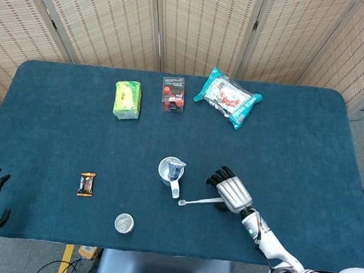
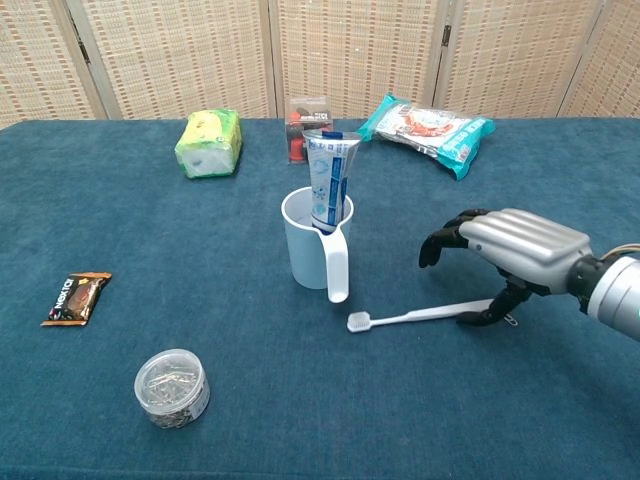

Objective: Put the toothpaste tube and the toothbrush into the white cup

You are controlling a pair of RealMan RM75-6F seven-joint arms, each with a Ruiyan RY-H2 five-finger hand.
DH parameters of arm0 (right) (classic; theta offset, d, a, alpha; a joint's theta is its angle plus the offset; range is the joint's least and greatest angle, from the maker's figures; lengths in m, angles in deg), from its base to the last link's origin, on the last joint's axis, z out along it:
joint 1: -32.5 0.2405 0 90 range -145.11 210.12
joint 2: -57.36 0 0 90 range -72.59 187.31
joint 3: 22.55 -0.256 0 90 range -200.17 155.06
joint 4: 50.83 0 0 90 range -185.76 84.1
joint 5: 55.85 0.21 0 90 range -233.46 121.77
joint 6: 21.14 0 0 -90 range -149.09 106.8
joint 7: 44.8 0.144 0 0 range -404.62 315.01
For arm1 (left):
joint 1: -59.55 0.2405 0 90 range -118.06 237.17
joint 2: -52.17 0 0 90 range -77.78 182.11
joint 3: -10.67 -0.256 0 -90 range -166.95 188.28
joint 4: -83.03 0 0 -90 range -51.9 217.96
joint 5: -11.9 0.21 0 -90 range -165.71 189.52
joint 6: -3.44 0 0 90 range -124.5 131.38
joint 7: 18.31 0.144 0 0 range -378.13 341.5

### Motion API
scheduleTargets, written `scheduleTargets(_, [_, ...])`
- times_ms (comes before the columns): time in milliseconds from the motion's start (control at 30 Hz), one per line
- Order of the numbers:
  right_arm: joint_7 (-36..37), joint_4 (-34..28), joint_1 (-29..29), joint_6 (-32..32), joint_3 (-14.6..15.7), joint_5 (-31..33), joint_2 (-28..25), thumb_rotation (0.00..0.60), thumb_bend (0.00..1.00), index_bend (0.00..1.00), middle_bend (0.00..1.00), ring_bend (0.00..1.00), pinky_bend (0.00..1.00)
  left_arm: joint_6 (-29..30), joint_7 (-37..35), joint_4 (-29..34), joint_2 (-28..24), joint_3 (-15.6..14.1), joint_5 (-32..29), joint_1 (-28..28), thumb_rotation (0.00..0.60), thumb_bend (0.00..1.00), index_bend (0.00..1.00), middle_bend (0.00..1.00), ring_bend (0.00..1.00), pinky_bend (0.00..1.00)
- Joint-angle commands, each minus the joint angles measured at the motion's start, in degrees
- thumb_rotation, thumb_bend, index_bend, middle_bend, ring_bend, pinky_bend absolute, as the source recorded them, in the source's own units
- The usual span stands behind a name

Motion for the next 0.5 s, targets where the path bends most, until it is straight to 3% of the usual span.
scheduleTargets(33, [0.22, 1.99, 0.86, 0.67, -1.5, 1.15, 1.16, 0.6, 0.14, 0.32, 0.31, 0.17, 0.14, -0.08, -0.02, -0.11, 0.04, -0.01, -0.08, 0.0, 0.6, 0.44, 0.13, 0.02, 0.03, 0.14])
scheduleTargets(233, [1.71, 2.58, 2.35, 1.17, -2.76, 1.29, 1.62, 0.6, 0.19, 0.32, 0.31, 0.17, 0.14, -0.09, -0.02, -0.26, 0.0, 0.01, -0.56, 0.2, 0.6, 0.44, 0.13, 0.02, 0.03, 0.14])
scheduleTargets(500, [0.6, -3.53, 2.63, 1.18, 0.14, -1.71, -2.09, 0.6, 0.19, 0.32, 0.31, 0.17, 0.14, -0.27, -0.05, -0.28, 0.06, -0.12, -0.54, 0.22, 0.6, 0.44, 0.13, 0.02, 0.03, 0.14])
